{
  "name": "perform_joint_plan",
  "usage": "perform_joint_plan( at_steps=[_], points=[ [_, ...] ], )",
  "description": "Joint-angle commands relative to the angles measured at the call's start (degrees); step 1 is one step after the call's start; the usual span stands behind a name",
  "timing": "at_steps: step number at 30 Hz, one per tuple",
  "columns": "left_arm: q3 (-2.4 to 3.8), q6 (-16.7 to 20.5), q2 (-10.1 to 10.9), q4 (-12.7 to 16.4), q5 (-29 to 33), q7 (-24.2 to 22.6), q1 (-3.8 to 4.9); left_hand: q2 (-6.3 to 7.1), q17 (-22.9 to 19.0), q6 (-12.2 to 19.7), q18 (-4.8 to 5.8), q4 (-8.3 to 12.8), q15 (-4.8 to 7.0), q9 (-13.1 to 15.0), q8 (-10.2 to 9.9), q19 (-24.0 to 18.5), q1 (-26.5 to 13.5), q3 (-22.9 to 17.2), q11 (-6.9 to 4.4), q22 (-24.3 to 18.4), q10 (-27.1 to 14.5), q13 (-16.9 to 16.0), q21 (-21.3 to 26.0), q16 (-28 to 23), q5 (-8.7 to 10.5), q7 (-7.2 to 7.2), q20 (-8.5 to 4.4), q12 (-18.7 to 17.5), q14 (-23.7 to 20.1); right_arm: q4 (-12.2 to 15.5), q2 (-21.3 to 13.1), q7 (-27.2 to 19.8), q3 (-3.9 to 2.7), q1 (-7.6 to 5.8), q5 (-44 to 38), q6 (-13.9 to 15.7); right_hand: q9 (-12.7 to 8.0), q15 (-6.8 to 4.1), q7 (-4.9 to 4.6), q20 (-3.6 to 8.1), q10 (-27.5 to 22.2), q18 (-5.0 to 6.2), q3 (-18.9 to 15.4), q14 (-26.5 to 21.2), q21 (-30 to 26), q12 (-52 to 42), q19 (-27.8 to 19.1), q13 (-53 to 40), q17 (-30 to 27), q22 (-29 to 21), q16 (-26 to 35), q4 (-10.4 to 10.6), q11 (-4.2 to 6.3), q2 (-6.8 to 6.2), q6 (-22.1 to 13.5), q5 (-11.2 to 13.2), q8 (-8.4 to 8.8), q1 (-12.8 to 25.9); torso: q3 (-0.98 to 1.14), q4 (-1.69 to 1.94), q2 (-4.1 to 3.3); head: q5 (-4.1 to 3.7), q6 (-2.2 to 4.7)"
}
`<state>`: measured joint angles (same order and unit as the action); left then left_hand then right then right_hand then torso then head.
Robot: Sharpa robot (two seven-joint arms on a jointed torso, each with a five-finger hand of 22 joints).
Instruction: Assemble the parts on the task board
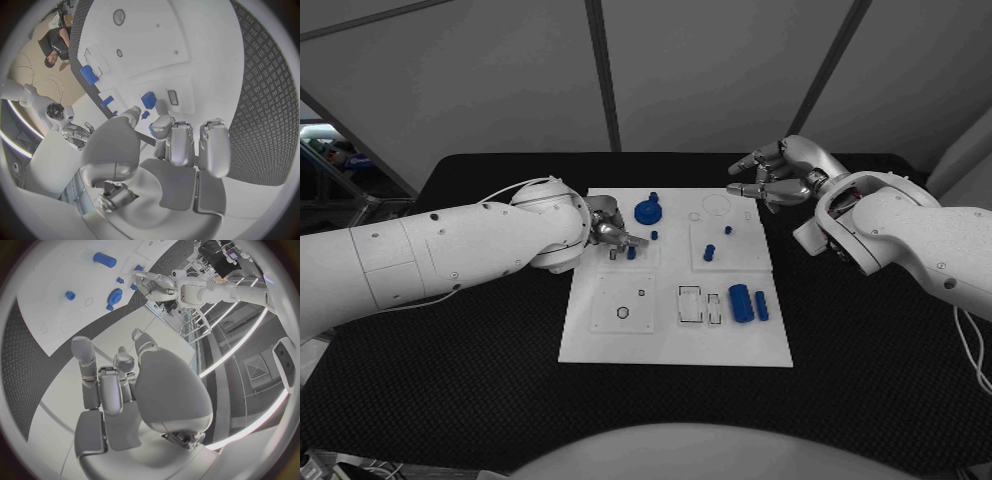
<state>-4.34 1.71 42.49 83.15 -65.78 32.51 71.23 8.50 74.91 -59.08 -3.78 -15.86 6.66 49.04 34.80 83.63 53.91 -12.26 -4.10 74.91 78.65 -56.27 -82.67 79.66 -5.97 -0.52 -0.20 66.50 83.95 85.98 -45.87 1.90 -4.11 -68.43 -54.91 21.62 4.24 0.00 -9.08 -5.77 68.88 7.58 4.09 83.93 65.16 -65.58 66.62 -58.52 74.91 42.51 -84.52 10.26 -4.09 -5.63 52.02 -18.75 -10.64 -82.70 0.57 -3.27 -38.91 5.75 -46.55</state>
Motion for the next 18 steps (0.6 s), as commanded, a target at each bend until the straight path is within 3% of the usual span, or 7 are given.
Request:
perform_joint_plan(
  at_steps=[1,9,12,13,17,18],
  points=[
    [0.46,1.0,0.1,0.2,0.2,0.2,0.06,-0.69,0.7,-0.3,1.24,-0.2,0.26,0.1,0.3,0.8,0.2,0.6,-0.07,5.2,0.1,-0.1,-0.3,0.0,0.05,-0.06,-0.20,0.3,2.7,-0.1,0.1,-0.4,-0.04,-0.08,0.1,-0.2,-0.1,-0.34,0.09,0.00,-0.2,1.13,-0.1,3.4,-0.5,0.4,-0.4,0.1,5.0,-0.2,0.4,0.4,0.14,-0.07,-0.1,-0.2,-0.30,0.7,0.00,-0.04,0.00,0.09,0.07],
    [2.88,2.6,0.0,0.4,3.1,-1.2,0.04,-1.09,0.6,0.8,0.84,-0.4,0.06,0.1,-0.3,-0.2,1.9,3.8,0.26,3.6,-0.8,1.4,1.0,-0.1,-0.08,0.35,-0.07,-0.7,2.7,-0.5,0.3,-0.5,-0.04,-0.07,0.1,-0.2,-0.1,-0.34,0.08,-0.01,-0.3,1.14,-0.1,3.3,-0.6,0.4,-0.5,0.2,4.9,-0.3,0.5,0.5,0.13,-0.08,-0.1,-0.3,-0.31,0.8,-0.02,-0.02,0.01,0.14,0.11],
    [4.27,3.0,0.2,0.7,4.2,-1.8,0.04,-1.36,0.6,2.0,0.61,-0.4,-0.28,-0.6,-1.4,-0.7,3.4,5.9,0.72,2.7,-1.7,2.5,1.8,-0.1,-0.16,0.92,0.25,-1.5,2.7,-0.6,0.4,-0.5,-0.04,-0.07,0.1,-0.2,-0.1,-0.33,0.07,-0.01,-0.3,1.15,-0.1,3.3,-0.7,0.4,-0.5,0.1,4.9,-0.4,0.5,0.6,0.12,-0.08,-0.2,-0.3,-0.32,0.9,0.00,-0.04,0.01,0.15,0.16],
    [4.48,3.0,0.2,0.7,4.3,-1.9,0.04,-1.40,0.6,2.1,0.56,-0.4,-0.34,-0.7,-1.6,-0.8,3.6,6.2,0.80,2.5,-1.8,2.7,1.9,-0.1,-0.18,0.99,0.28,-1.6,2.7,-0.7,0.4,-0.5,-0.04,-0.06,0.1,-0.2,-0.1,-0.33,0.07,-0.01,-0.3,1.15,-0.1,3.3,-0.7,0.4,-0.5,0.1,4.9,-0.4,0.5,0.6,0.12,-0.08,-0.2,-0.3,-0.32,0.9,0.00,-0.04,0.02,0.16,0.16],
    [7.13,1.3,1.1,1.0,5.0,-2.2,0.18,-2.02,0.5,3.7,-0.06,-0.2,-1.02,-2.5,-3.8,-2.3,6.4,8.5,1.67,0.1,-4.0,6.4,4.0,-0.2,-0.26,1.98,0.85,-4.3,2.6,-1.0,0.5,-0.5,-0.04,-0.06,0.1,-0.3,-0.1,-0.33,0.07,-0.01,-0.3,1.15,-0.1,3.3,-0.7,0.4,-0.5,0.1,4.9,-0.4,0.5,0.6,0.12,-0.08,-0.2,-0.3,-0.32,0.9,0.06,-0.01,0.02,0.23,0.33],
    [7.24,1.2,1.1,1.0,5.0,-2.2,0.20,-2.08,0.4,3.8,-0.11,-0.2,-1.06,-2.6,-4.0,-2.5,6.6,8.6,1.74,-0.1,-4.2,6.7,4.3,-0.2,-0.26,2.05,0.90,-4.5,2.6,-1.0,0.5,-0.5,-0.04,-0.06,0.1,-0.3,-0.1,-0.33,0.07,-0.01,-0.3,1.15,-0.1,3.3,-0.7,0.4,-0.5,0.1,4.9,-0.4,0.5,0.6,0.12,-0.08,-0.2,-0.3,-0.32,0.9,0.06,-0.01,0.02,0.23,0.33]
  ],
)
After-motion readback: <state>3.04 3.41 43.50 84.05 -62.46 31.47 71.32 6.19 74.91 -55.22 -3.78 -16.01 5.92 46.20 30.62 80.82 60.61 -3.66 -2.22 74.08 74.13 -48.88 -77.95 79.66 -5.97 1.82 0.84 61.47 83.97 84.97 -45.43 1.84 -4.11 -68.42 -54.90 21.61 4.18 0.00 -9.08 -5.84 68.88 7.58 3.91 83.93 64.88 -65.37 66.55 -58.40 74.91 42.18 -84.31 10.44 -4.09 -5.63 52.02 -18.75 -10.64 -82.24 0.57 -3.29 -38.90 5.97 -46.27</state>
